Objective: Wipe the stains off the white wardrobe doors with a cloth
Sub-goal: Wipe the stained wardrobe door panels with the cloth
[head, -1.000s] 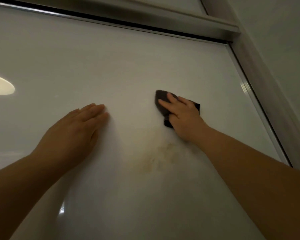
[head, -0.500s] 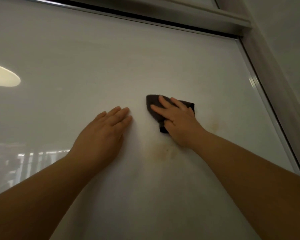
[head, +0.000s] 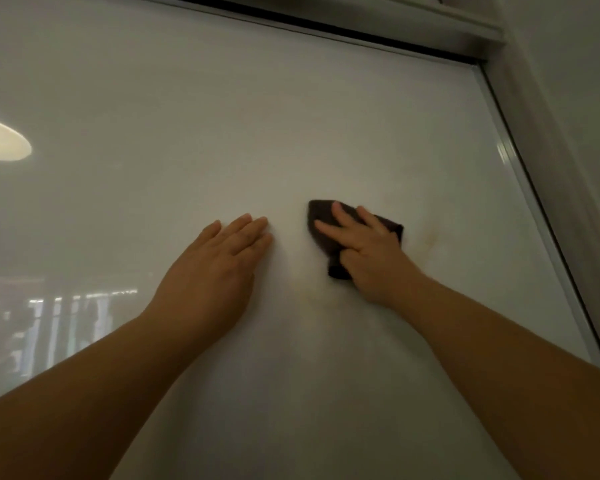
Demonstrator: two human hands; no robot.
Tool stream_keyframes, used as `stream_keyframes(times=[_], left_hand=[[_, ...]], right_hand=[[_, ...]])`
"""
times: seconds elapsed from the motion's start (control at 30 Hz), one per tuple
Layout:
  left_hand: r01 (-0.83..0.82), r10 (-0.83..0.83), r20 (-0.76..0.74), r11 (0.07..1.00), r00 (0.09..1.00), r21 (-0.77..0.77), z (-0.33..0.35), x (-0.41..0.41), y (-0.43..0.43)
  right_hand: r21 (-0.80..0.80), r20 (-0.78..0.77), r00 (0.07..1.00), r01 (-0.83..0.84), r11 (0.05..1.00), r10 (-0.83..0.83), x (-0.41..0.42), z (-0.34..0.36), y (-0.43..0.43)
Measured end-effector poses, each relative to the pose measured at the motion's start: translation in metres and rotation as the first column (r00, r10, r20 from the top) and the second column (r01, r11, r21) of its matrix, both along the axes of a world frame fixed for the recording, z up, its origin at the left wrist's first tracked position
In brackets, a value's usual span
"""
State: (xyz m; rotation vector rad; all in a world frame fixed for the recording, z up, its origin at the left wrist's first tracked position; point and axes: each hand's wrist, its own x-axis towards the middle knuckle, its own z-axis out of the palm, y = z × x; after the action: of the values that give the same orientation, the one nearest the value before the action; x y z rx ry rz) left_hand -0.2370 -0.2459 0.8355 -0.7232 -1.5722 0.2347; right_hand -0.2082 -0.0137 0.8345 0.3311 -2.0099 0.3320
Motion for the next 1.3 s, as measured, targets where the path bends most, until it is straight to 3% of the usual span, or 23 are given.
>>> stream_keyframes(times=[0.1, 0.23, 0.37, 0.47, 0.6, 0.73, 0.83, 0.97, 1.17, 1.3], left_hand=[[0.034, -0.034, 0.000, 0.999, 0.999, 0.029, -0.003, 0.002, 0.004], [0.014, -0.014, 0.011, 1.000, 1.000, 0.001, -0.013, 0.000, 0.007], [0.019, -0.018, 0.033, 1.000, 0.999, -0.023, -0.023, -0.006, 0.012], [0.037, -0.037, 0.027, 0.999, 0.999, -0.014, -0.024, -0.008, 0.015], [0.051, -0.051, 0.013, 0.999, 0.999, 0.001, -0.022, -0.008, 0.014], [0.013, -0.013, 0.017, 1.000, 1.000, -0.026, -0.025, -0.009, 0.009], [-0.014, 0.015, 0.028, 0.999, 1.000, -0.031, -0.024, -0.007, 0.011], [-0.011, 0.012, 0.037, 0.999, 0.999, -0.036, -0.020, -0.004, 0.027], [0.012, -0.010, 0.035, 0.998, 0.999, -0.058, -0.019, -0.002, 0.058], [0.003, 0.000, 0.038, 0.998, 0.999, -0.070, -0.020, 0.000, 0.071]], right_hand=[[0.131, -0.019, 1.000, -0.010, 0.991, 0.013, -0.004, -0.037, -0.031], [0.272, -0.079, 0.997, 0.031, 0.962, -0.010, -0.011, -0.075, -0.006], [0.140, -0.049, 0.993, 0.110, 0.984, -0.104, -0.010, -0.052, 0.012], [0.030, -0.028, 0.996, 0.084, 0.996, -0.083, -0.010, -0.041, -0.010], [0.193, -0.142, 0.989, 0.064, 0.979, -0.037, -0.013, -0.085, -0.026], [0.284, -0.208, 0.977, 0.105, 0.953, -0.046, -0.020, -0.116, 0.022], [0.133, -0.212, 0.967, 0.172, 0.976, -0.141, -0.022, -0.092, 0.050], [-0.037, -0.111, 0.986, 0.123, 0.992, -0.127, -0.023, -0.053, 0.037], [0.201, -0.156, 0.985, 0.109, 0.974, -0.078, -0.023, -0.093, 0.045], [0.133, -0.171, 0.976, 0.157, 0.979, -0.134, -0.024, -0.092, 0.098]])
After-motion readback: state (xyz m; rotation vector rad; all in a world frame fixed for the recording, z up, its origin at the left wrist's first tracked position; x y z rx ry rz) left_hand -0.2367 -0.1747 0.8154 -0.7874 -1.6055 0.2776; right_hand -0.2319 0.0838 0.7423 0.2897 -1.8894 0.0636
